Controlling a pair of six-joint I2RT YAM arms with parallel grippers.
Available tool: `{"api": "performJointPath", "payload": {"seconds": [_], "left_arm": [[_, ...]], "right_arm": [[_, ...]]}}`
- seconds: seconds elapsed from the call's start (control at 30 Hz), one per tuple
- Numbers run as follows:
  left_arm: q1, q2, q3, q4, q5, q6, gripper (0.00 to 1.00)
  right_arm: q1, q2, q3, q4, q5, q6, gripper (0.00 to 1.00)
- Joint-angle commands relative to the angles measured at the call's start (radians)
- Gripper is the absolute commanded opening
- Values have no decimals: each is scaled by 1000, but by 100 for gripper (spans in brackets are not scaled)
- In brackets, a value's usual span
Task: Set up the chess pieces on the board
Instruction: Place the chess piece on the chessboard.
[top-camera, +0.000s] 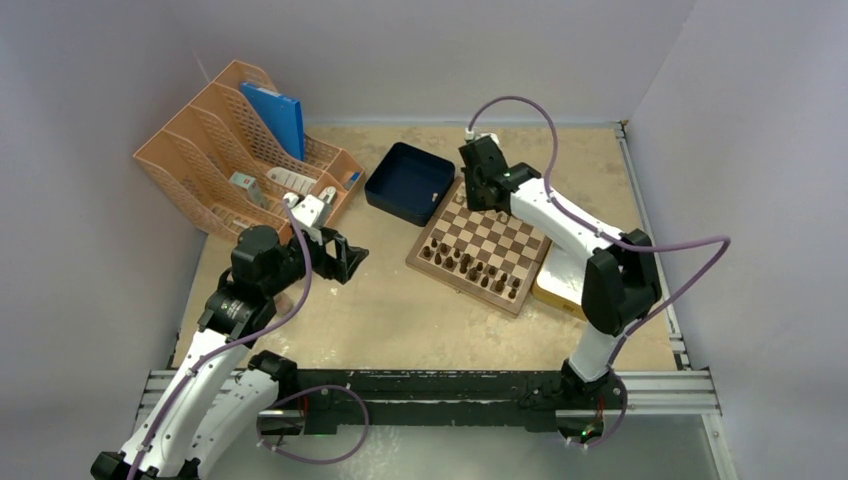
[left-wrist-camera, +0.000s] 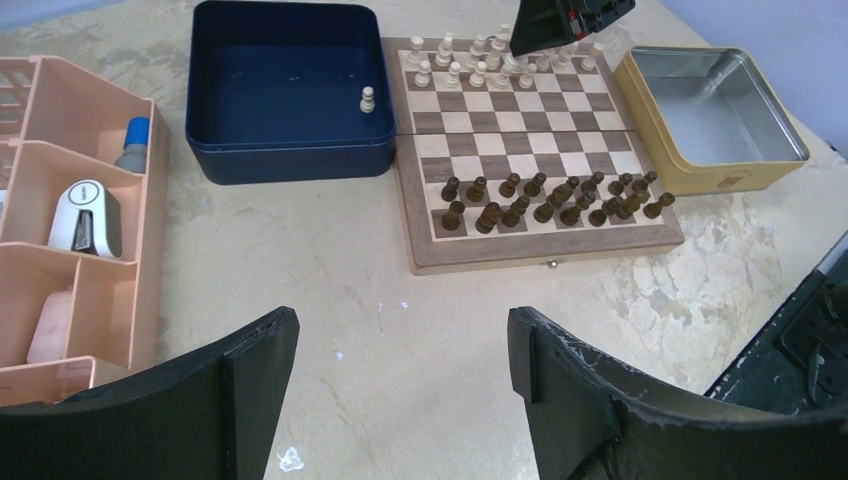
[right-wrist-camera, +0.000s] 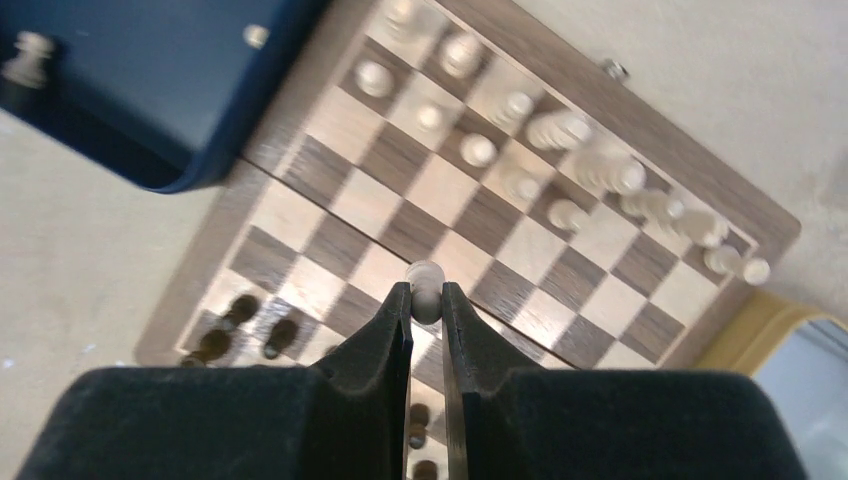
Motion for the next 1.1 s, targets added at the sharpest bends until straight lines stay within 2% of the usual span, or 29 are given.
{"api": "performJointPath", "payload": {"seconds": [0.0, 0.4, 1.07], "left_arm": [[-6, -2, 31, 53, 56, -11, 76], [-55, -18, 27, 55, 51, -1, 76], [-99, -37, 27, 50, 25, 10, 76]], "right_arm": [[-60, -87, -103, 33, 45, 60, 11], [-226, -178, -314, 108, 76, 181, 12], [-368, -151, -400, 186, 54, 181, 13]]}}
